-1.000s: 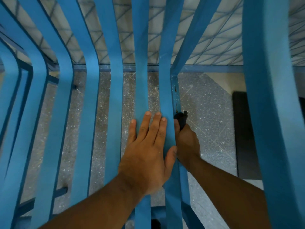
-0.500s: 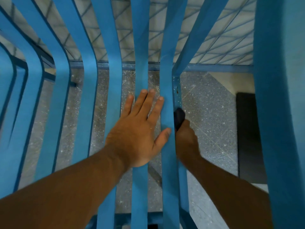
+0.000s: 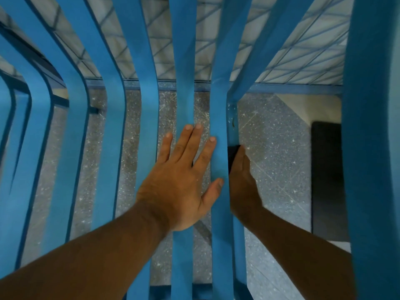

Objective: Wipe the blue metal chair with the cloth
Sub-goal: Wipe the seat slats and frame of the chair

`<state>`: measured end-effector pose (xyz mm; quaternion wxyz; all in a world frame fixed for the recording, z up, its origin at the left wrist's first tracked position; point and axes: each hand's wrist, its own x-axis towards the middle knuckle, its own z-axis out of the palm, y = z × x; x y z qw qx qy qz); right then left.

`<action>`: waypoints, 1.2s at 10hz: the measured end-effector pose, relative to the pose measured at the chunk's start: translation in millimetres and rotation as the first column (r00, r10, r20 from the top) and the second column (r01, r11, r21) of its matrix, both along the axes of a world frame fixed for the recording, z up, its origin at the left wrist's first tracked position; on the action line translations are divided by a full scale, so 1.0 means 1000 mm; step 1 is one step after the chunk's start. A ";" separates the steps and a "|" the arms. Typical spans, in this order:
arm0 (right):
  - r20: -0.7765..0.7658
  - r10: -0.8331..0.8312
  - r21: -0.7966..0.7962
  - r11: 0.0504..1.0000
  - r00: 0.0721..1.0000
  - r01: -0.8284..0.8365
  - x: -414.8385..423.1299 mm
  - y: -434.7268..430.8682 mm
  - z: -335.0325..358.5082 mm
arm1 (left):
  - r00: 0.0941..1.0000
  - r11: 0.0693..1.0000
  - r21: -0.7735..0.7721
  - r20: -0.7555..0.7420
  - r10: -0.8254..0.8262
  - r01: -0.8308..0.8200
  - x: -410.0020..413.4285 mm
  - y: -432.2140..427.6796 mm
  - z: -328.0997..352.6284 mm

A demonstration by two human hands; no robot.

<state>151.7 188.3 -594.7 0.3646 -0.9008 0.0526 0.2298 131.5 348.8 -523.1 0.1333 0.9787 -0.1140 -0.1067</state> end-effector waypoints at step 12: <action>-0.009 -0.351 0.117 0.930 0.936 0.349 0.127 0.019 -0.047 | 1.000 1.000 0.002 0.001 -0.006 0.006 0.001 -0.001 -0.004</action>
